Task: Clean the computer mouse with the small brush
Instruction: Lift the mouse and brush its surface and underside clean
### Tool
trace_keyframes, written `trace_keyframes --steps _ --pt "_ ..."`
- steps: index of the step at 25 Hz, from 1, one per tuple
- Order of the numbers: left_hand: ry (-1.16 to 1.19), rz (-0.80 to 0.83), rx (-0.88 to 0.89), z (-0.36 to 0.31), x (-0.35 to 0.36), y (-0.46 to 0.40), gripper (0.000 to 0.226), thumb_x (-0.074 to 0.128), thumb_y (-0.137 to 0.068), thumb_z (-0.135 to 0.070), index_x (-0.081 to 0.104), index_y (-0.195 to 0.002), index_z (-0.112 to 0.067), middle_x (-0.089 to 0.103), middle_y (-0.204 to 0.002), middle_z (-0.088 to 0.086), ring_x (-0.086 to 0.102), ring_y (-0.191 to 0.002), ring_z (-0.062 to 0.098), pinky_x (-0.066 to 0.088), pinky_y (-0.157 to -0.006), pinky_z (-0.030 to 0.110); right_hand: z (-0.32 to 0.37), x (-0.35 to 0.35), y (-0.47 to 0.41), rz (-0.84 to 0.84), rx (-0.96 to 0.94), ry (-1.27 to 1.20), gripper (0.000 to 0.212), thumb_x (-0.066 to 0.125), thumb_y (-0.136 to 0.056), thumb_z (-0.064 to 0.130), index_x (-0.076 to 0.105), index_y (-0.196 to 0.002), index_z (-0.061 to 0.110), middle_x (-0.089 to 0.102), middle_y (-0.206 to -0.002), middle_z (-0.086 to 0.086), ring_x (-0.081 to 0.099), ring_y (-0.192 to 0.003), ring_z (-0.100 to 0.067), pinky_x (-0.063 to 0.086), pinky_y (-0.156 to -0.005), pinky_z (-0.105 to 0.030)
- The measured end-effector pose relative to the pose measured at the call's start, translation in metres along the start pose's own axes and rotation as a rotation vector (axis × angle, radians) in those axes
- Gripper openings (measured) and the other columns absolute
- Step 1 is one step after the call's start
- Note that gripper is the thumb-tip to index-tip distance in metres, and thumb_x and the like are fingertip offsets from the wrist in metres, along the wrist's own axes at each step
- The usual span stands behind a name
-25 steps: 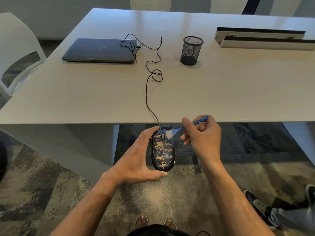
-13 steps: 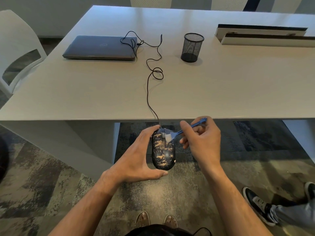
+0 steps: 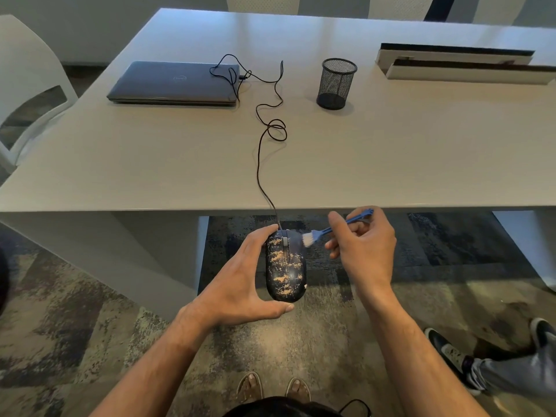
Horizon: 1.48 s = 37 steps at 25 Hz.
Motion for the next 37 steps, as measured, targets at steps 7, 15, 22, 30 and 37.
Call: trace_keyframes --steps 7,15,22,30,37 --pt "0.006 -0.004 0.023 -0.003 0.004 -0.002 0.118 0.089 -0.061 -0.047 0.015 -0.153 -0.038 0.032 -0.151 -0.015 0.034 -0.137 -0.006 0.029 -0.113 0.011 0.003 0.009 0.003 0.092 -0.002 -0.048 0.025 0.076 -0.088 0.031 0.055 -0.092 0.018 0.070 -0.060 0.000 0.071 -0.051 -0.018 0.052 -0.046 -0.024" --pt "0.005 0.001 0.036 -0.002 0.007 -0.002 0.116 0.088 -0.062 -0.049 0.015 -0.152 -0.038 0.032 -0.152 -0.014 0.035 -0.139 0.000 0.030 -0.114 0.015 0.006 0.005 0.000 0.108 -0.029 -0.031 0.026 0.076 -0.087 0.035 0.055 -0.091 0.020 0.071 -0.062 0.000 0.071 -0.052 -0.019 0.054 -0.047 -0.025" --pt "-0.004 -0.004 0.029 0.002 0.006 0.001 0.118 0.088 -0.061 -0.052 0.014 -0.152 -0.040 0.030 -0.152 -0.019 0.034 -0.138 -0.004 0.033 -0.115 0.019 0.006 -0.002 -0.006 0.045 -0.035 -0.043 0.026 0.076 -0.088 0.034 0.055 -0.092 0.019 0.071 -0.063 -0.002 0.071 -0.051 -0.019 0.054 -0.045 -0.025" --pt "0.001 -0.006 0.028 0.002 0.005 -0.001 0.117 0.088 -0.061 -0.052 0.014 -0.151 -0.042 0.025 -0.150 -0.026 0.033 -0.137 -0.006 0.033 -0.113 0.016 0.002 -0.009 -0.011 -0.016 -0.005 0.007 0.026 0.076 -0.089 0.031 0.055 -0.092 0.017 0.072 -0.062 -0.001 0.070 -0.050 -0.016 0.052 -0.045 -0.021" --pt "0.009 0.012 0.035 -0.002 0.006 -0.004 0.118 0.088 -0.061 -0.050 0.015 -0.153 -0.035 0.031 -0.152 -0.014 0.035 -0.139 -0.001 0.032 -0.116 0.020 -0.002 0.005 -0.012 0.072 0.038 -0.018 0.025 0.076 -0.090 0.029 0.055 -0.093 0.017 0.071 -0.062 0.000 0.071 -0.052 -0.018 0.054 -0.049 -0.026"
Point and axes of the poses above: each hand's wrist, its own y-axis away from the middle knuckle, its own x-axis out of the palm, z = x × y, the point moved 2 cm from there along -y, towards the middle knuckle
